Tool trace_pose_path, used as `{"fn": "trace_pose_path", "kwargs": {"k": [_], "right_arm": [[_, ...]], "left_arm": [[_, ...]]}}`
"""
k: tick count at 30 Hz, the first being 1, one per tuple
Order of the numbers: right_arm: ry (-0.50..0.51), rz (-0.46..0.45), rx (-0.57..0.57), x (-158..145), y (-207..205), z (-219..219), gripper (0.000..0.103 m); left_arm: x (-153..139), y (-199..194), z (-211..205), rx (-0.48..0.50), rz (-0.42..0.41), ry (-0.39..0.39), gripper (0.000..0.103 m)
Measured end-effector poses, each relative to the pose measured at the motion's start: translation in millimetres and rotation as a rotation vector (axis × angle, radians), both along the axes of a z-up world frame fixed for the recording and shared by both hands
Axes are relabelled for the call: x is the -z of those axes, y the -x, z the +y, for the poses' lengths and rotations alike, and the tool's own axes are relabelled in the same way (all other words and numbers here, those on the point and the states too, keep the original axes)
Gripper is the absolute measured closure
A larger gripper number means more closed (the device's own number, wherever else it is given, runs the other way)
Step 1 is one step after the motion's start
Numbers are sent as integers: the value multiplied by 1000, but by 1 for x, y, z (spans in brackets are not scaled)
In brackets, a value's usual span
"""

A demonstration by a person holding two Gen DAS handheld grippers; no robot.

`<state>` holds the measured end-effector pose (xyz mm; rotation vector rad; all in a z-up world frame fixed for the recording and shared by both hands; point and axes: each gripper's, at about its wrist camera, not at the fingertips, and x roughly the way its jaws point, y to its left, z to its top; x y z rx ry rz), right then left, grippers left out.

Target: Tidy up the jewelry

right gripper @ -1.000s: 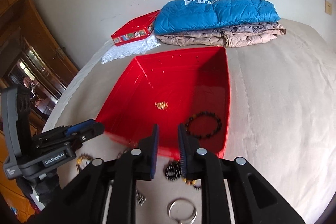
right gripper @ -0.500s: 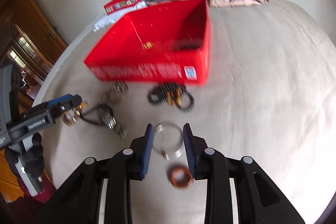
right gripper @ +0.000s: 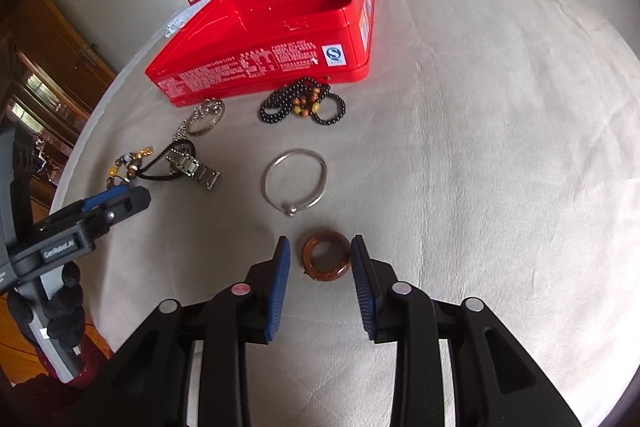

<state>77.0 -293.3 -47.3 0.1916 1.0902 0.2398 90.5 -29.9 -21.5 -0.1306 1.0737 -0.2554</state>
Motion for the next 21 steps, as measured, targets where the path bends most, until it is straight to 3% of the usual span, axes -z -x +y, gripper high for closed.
{"fn": "trace_pose_path", "kwargs": {"k": [13,17,21], "right_arm": [[66,-7,-5,5,-2,9,64],[85,-16,-2,6,-2,11,73],[75,-20,-4,6,0,10,74]], "left_arm": [[1,9,-5,-21,-4,-9,16],[-1,10,-6,-22,-17,-23,16],[-3,12,-9,-19,-25,-33,16]]}}
